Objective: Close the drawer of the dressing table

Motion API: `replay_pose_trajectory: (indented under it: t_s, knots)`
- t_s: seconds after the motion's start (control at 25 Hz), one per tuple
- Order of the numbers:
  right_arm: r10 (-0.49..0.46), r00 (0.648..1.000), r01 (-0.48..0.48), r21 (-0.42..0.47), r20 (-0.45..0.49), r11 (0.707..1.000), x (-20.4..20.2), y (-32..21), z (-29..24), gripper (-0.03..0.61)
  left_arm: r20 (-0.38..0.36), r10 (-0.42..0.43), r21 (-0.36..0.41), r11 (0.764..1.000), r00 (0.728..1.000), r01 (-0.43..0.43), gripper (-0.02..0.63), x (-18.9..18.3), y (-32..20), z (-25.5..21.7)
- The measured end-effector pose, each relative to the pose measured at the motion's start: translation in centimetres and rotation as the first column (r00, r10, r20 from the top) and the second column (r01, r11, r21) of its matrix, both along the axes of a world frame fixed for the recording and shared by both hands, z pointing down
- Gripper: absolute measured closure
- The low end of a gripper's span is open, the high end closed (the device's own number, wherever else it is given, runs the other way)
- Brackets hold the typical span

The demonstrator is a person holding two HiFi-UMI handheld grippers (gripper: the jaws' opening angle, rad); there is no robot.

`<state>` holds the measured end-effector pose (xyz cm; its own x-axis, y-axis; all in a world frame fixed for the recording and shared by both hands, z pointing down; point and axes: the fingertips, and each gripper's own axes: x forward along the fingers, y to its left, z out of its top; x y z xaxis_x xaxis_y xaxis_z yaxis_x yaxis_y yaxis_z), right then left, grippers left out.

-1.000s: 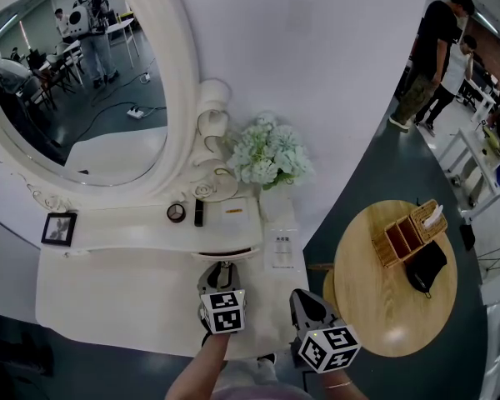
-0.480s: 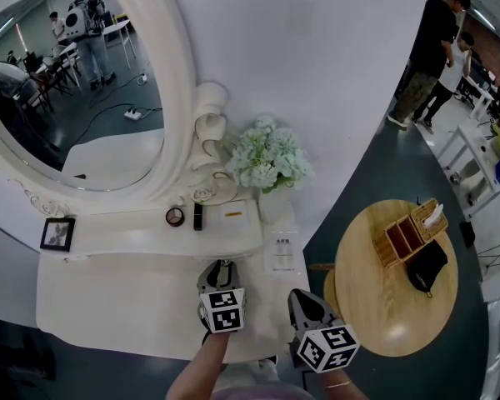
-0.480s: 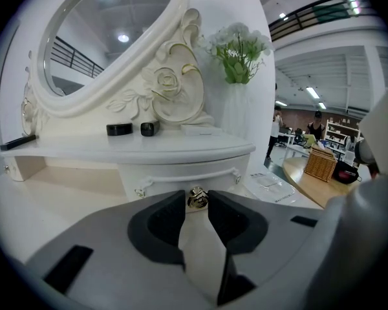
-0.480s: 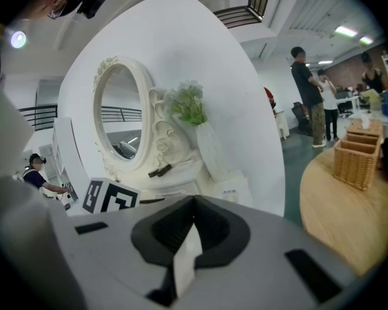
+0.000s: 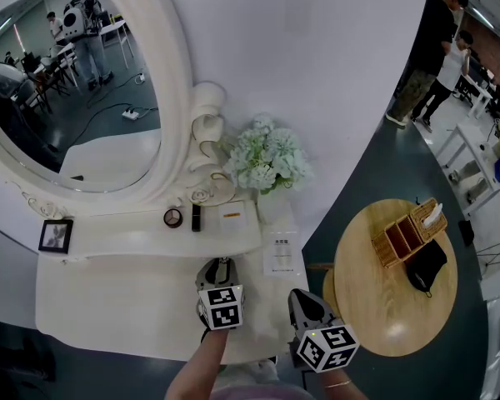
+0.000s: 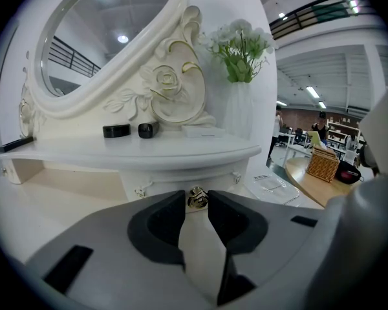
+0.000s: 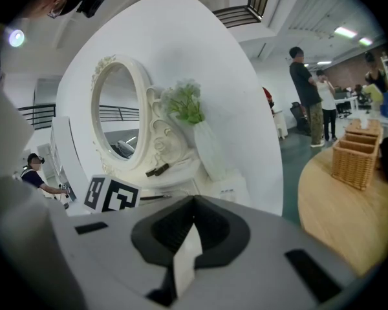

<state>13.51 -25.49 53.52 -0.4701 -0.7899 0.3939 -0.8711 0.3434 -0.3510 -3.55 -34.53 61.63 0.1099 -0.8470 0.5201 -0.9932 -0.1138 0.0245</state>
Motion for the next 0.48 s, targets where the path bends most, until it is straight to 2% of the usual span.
replay_pose_trajectory:
  t_s: [0.48]
  knots:
    - [0.002,1.000,-0.002,-0.005,0.001,1.000,0.14,-0.08,0.11,0.577,0.015,0.011,0.003,1.000,1.000,-0.011,0.502,0.01,-0.35,0.08]
